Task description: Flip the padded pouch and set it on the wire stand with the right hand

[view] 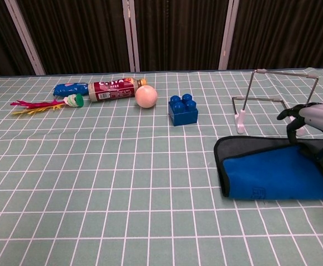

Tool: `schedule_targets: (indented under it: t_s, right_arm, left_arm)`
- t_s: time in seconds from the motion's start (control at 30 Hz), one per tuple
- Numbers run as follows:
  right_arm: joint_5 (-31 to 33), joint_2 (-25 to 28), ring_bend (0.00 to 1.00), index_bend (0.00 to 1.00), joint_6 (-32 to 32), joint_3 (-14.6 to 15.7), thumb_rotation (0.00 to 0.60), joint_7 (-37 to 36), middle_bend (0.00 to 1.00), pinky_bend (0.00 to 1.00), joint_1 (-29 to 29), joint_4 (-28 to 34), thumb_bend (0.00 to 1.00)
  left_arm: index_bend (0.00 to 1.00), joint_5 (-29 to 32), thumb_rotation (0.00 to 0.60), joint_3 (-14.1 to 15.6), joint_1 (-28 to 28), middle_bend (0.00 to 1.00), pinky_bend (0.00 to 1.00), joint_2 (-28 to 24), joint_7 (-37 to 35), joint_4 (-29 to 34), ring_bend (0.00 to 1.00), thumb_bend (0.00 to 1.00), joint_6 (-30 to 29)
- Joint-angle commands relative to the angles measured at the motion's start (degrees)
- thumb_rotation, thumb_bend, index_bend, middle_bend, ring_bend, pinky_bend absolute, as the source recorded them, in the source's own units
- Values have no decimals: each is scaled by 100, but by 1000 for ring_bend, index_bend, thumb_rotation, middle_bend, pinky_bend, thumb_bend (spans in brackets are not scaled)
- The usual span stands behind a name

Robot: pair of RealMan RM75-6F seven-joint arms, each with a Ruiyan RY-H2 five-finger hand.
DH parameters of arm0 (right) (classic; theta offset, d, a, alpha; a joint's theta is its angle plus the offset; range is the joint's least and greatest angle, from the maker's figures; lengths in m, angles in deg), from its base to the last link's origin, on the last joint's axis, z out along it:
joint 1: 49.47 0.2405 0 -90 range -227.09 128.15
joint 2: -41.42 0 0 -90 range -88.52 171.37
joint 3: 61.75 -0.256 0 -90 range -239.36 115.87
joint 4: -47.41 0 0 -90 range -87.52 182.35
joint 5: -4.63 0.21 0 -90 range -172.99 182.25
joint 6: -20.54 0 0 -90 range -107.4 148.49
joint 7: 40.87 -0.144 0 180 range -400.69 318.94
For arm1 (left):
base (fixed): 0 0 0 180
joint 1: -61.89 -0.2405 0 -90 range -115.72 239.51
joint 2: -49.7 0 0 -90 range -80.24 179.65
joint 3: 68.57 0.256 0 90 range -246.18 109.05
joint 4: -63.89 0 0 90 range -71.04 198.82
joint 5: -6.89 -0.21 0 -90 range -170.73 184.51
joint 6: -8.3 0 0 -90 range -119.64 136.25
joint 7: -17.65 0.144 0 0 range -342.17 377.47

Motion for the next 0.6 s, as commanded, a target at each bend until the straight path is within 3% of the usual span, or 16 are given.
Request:
schedule_targets:
  t_s: [0.03, 0.6]
  right_arm:
    - [235, -43, 0, 620, -17, -82, 600, 41, 74, 0, 107, -51, 417]
    - [1062, -250, 0, 627, -30, -166, 600, 81, 82, 0, 475, -307, 416]
  left_arm:
    - [0, 13, 600, -4, 7, 0, 0, -1, -4, -5, 0, 0, 15]
    - [0, 49, 600, -2, 21, 0, 0, 21, 28, -27, 0, 0, 44]
